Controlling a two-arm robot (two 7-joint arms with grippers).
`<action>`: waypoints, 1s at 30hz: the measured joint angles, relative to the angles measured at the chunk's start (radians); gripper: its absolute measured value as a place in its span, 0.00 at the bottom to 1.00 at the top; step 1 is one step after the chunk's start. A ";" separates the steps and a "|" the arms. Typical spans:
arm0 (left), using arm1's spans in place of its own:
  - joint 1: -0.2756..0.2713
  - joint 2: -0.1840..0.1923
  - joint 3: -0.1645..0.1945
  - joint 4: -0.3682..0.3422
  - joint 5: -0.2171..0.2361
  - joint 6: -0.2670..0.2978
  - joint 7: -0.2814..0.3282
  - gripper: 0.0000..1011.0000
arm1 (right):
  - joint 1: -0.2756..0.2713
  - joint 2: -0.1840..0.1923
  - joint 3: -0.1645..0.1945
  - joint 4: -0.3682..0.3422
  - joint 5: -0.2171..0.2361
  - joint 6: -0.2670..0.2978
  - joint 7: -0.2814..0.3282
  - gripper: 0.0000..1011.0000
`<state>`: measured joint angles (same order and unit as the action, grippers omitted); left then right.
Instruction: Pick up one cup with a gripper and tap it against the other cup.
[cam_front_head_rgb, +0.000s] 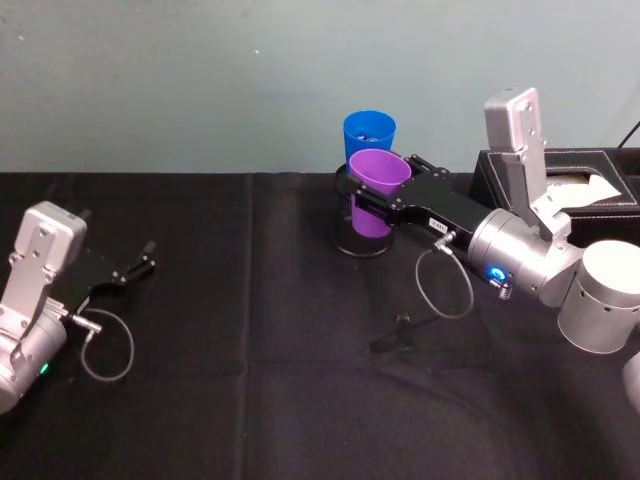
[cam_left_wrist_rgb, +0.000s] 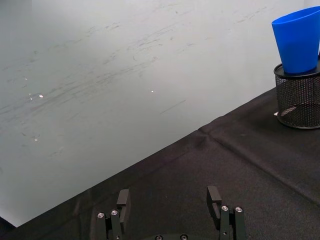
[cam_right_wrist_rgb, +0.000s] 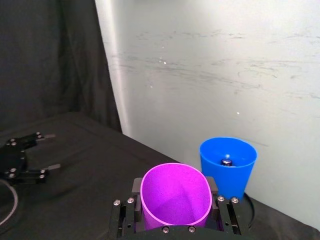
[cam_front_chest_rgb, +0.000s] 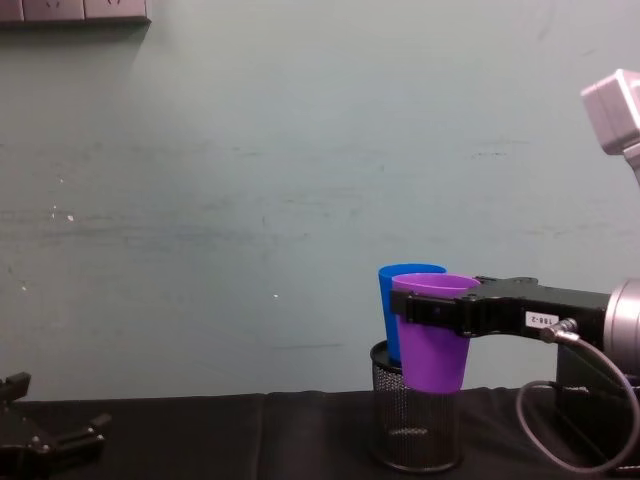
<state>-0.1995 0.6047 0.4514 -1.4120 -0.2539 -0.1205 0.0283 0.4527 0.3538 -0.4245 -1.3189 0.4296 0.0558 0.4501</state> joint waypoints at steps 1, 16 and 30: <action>0.000 0.000 0.000 0.000 0.000 0.000 0.000 0.99 | 0.004 -0.002 0.000 0.008 -0.002 -0.002 0.000 0.73; 0.000 0.000 0.000 0.000 0.000 0.000 0.000 0.99 | 0.052 -0.034 0.005 0.089 -0.031 -0.021 0.006 0.73; 0.000 0.000 0.000 0.000 0.000 0.000 0.000 0.99 | 0.079 -0.056 0.016 0.123 -0.036 -0.019 0.007 0.73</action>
<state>-0.1995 0.6047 0.4514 -1.4120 -0.2539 -0.1205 0.0282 0.5315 0.2980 -0.4084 -1.1958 0.3939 0.0372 0.4566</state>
